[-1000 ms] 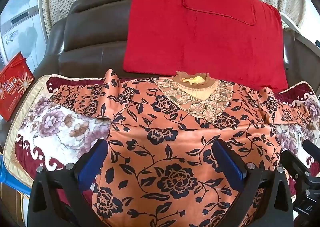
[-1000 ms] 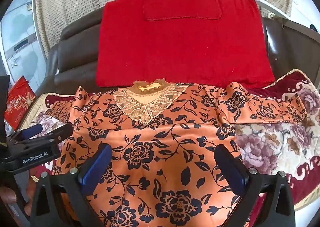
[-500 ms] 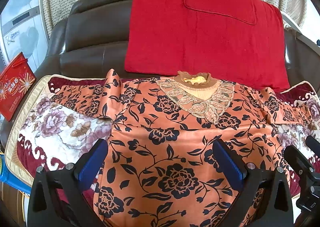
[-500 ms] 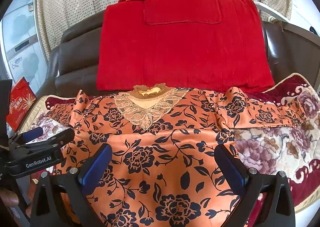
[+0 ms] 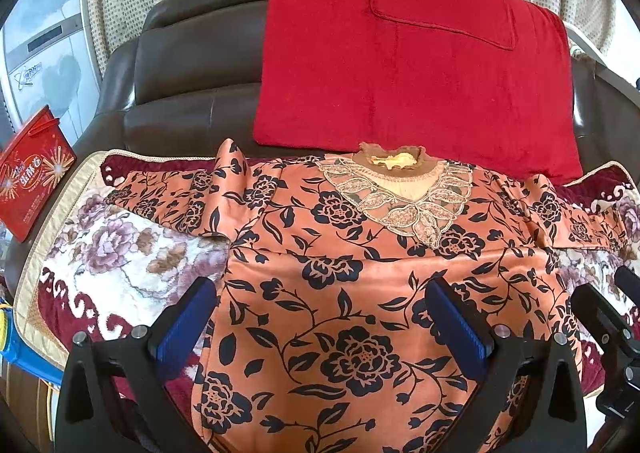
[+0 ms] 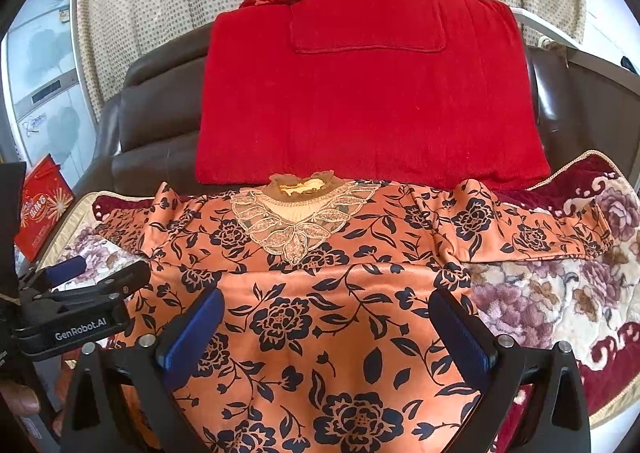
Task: Fold small clothes
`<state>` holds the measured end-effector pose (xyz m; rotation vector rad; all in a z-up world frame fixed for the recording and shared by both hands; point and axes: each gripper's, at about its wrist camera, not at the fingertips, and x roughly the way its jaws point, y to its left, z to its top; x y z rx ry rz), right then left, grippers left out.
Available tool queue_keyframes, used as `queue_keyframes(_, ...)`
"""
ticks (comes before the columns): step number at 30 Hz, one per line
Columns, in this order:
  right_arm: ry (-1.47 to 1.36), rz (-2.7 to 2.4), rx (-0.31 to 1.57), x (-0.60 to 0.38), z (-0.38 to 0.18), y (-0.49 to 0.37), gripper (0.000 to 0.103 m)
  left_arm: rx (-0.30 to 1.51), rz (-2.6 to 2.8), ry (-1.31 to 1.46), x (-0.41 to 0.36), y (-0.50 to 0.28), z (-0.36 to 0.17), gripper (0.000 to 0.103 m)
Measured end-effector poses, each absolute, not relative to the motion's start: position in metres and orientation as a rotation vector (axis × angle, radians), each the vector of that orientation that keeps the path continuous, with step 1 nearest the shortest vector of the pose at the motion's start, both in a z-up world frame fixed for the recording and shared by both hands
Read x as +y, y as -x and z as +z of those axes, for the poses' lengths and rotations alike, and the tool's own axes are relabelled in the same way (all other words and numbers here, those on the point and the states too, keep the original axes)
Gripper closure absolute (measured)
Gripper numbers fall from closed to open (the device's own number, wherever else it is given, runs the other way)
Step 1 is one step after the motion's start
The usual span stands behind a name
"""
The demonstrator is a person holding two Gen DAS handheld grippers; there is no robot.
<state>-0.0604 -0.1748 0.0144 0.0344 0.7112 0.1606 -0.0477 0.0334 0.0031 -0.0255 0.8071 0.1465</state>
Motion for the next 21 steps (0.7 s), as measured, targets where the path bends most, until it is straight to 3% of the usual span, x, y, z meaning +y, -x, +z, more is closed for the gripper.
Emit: queue_keyframes(21,-0.016,0.152,0.719,-0.1742,0.0176,0.0564,0.0,0.807,0.146,0.015,0.031,0.0466,0.0047,0.0)
